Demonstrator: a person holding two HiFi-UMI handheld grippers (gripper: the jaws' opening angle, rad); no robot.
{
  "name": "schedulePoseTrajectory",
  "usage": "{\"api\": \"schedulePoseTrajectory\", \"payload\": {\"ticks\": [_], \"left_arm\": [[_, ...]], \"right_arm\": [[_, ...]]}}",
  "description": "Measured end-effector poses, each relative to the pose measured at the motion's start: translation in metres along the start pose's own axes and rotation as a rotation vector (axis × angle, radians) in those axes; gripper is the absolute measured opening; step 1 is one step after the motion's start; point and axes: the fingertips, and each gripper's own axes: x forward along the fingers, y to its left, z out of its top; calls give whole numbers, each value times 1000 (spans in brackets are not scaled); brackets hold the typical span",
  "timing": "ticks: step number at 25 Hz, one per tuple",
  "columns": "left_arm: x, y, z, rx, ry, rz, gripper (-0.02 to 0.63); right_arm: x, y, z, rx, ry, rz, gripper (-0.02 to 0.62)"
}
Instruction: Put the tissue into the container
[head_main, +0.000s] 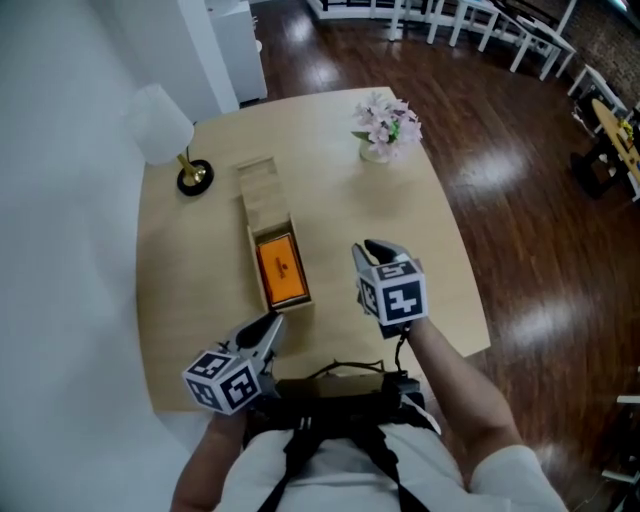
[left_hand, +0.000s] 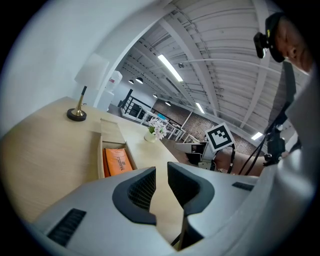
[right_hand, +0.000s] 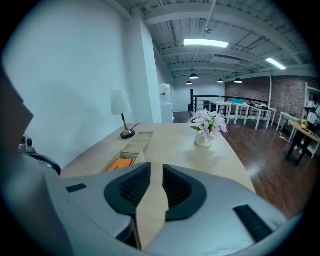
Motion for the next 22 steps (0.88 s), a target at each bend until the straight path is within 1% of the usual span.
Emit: {"api": "schedulePoseTrajectory", "payload": {"ticks": [1, 3, 5, 7, 11, 13, 17, 18, 22], "left_arm": [[0, -2, -1, 0, 4, 1, 77], [1, -5, -3, 3, 15, 3, 77], [2, -7, -4, 6, 20, 3, 56], [2, -9, -4, 8, 20, -1, 51], [2, -13, -5, 9, 25, -7, 50], [2, -15, -7, 14, 32, -7, 28], [0, -16, -14, 20, 51, -5, 26], [0, -15, -15, 19, 55, -3, 11], [-4, -13, -19, 16, 61, 6, 9]], "right_arm": [[-3, -3, -1, -6, 1, -6, 80], [-8, -8, -5, -13, 1, -15, 35], [-12, -13, -9, -14, 4, -18, 23], [-15, -16, -13, -10, 6, -18, 9], [-22, -23, -23, 7, 15, -11, 8], [-25, -27, -30, 19, 22, -11, 8], [-33, -37, -44, 31, 32, -28, 6], [-35, -38, -47, 37, 34, -30, 6], [-45, -41, -61, 59, 42, -31, 6]]}}
